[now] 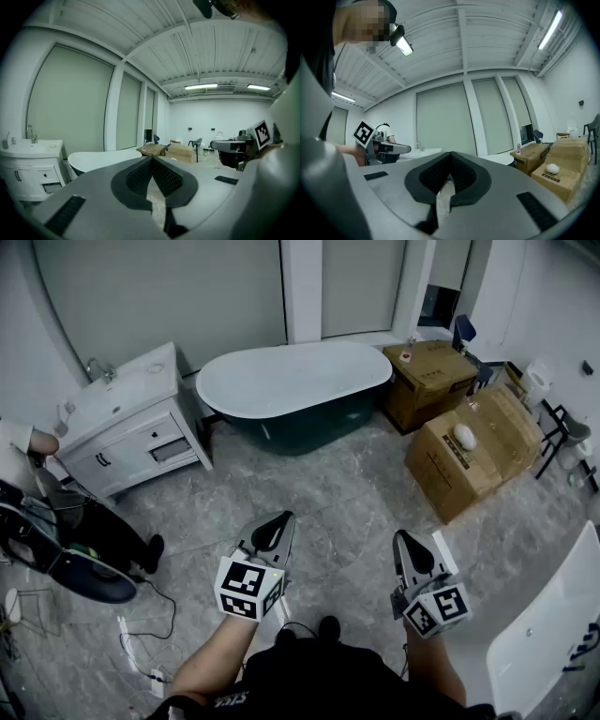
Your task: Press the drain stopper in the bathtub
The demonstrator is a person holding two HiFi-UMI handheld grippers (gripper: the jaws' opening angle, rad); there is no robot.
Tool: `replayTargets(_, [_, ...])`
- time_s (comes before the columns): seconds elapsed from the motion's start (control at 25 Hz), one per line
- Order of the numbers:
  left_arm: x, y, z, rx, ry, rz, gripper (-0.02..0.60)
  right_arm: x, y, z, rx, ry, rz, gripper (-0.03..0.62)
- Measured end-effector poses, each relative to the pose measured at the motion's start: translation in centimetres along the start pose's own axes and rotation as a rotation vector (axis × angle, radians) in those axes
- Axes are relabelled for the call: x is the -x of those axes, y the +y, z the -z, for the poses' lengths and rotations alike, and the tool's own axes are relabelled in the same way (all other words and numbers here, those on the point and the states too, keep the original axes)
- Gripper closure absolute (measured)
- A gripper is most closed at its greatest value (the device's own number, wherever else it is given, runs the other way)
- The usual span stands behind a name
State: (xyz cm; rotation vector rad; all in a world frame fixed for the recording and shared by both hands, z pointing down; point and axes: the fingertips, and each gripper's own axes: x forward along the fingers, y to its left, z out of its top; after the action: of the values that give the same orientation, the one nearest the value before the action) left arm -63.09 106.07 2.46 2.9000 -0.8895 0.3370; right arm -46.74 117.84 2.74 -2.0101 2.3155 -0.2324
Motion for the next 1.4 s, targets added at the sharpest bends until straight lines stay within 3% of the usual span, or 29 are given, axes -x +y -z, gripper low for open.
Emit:
replayTargets(0.48, [-2.9, -3.1, -0.8, -0.003, -0.003, -0.035, 0.568, 1.9, -4.9, -0.8, 0.022, -0.029, -0.01, 0.583])
replayTargets(0.92, [-6.0, -6.0, -1.3, -0.014, 0.021, -0.006, 0.568, 3.8, -8.3, -1.1, -0.071, -0.046, 0.009, 0.581])
replayTargets(1.12, [-7.5, -5.8, -0.8, -0.011, 0.017, -0.011, 0.568, 3.3, -9.6, -0.1, -0.09, -0.033, 0.01, 0.58])
replayTargets(1.4, [-11.7, -2.6, 0.5, 0.029, 0.035, 0.003, 0.568, -0.5, -12.2, 0.6, -0.087, 0.004, 0.036, 0.58])
